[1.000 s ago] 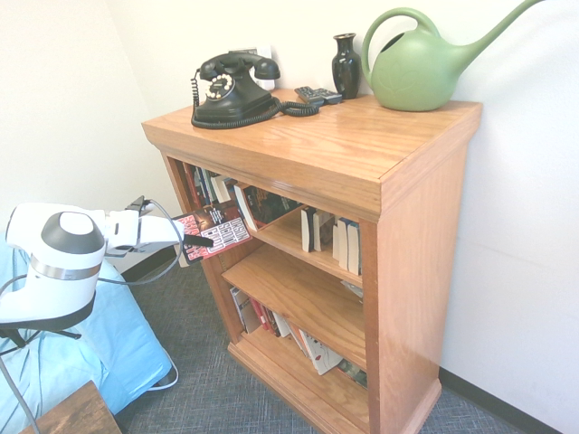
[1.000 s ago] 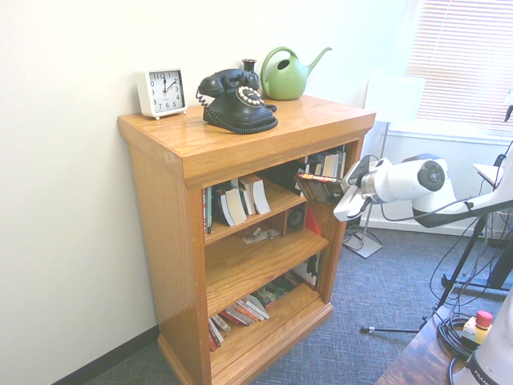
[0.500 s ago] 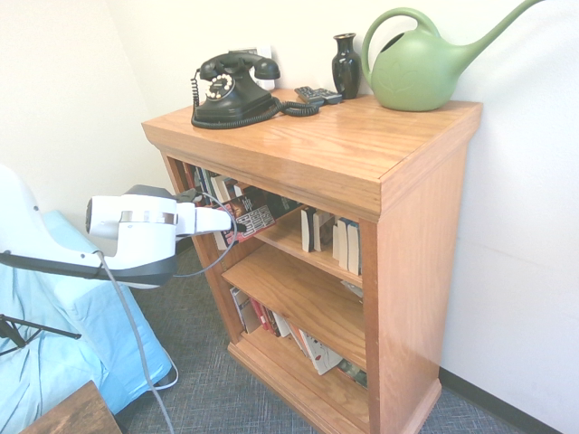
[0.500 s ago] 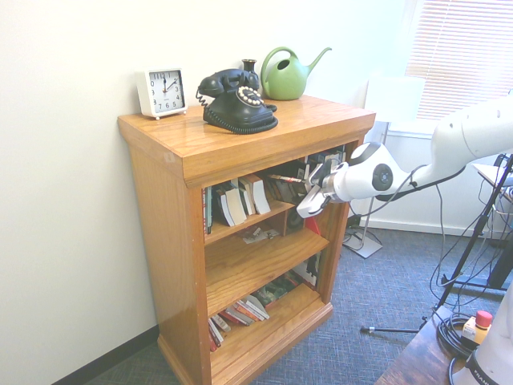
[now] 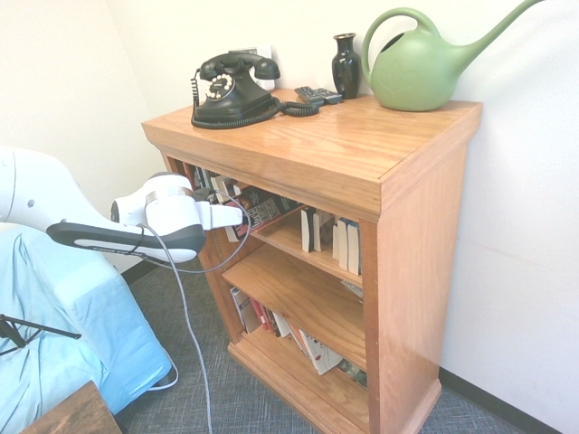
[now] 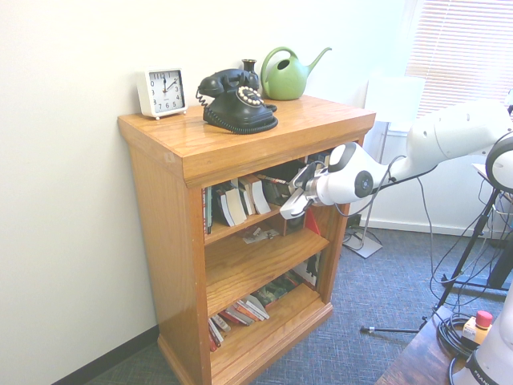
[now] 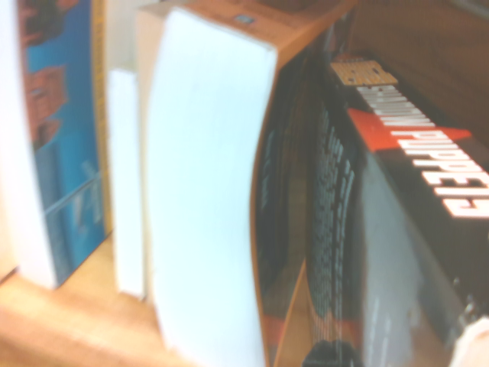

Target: Organize the shelf

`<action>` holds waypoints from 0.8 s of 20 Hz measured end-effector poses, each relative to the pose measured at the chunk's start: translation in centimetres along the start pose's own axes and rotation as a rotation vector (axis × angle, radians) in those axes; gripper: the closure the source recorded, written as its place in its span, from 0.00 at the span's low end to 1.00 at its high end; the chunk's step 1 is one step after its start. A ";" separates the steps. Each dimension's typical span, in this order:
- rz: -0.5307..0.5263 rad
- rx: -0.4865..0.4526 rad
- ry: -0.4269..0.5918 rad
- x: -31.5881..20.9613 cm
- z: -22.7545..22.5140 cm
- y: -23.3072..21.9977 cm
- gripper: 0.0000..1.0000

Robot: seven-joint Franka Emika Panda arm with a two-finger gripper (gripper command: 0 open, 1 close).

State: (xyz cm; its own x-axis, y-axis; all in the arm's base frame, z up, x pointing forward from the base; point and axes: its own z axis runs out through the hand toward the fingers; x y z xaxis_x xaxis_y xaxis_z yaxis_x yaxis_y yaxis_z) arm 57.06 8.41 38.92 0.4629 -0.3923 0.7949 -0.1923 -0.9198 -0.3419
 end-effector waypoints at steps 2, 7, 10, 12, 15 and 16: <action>0.014 0.003 0.000 -0.1 1.8 0.3 1.00; 0.031 0.037 0.007 -0.5 5.2 2.0 1.00; 0.045 0.064 0.021 -0.4 5.9 2.5 1.00; 0.054 0.077 0.023 -0.4 6.1 2.8 1.00; 0.064 0.081 0.024 -0.5 6.2 2.6 0.00; 0.064 0.082 0.024 -0.5 6.2 2.6 0.00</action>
State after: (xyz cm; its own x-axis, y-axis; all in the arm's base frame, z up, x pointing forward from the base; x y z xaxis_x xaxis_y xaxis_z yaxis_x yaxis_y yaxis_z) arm 61.65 6.29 34.54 0.4307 -0.4515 0.7814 -0.1490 -0.8896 -0.4319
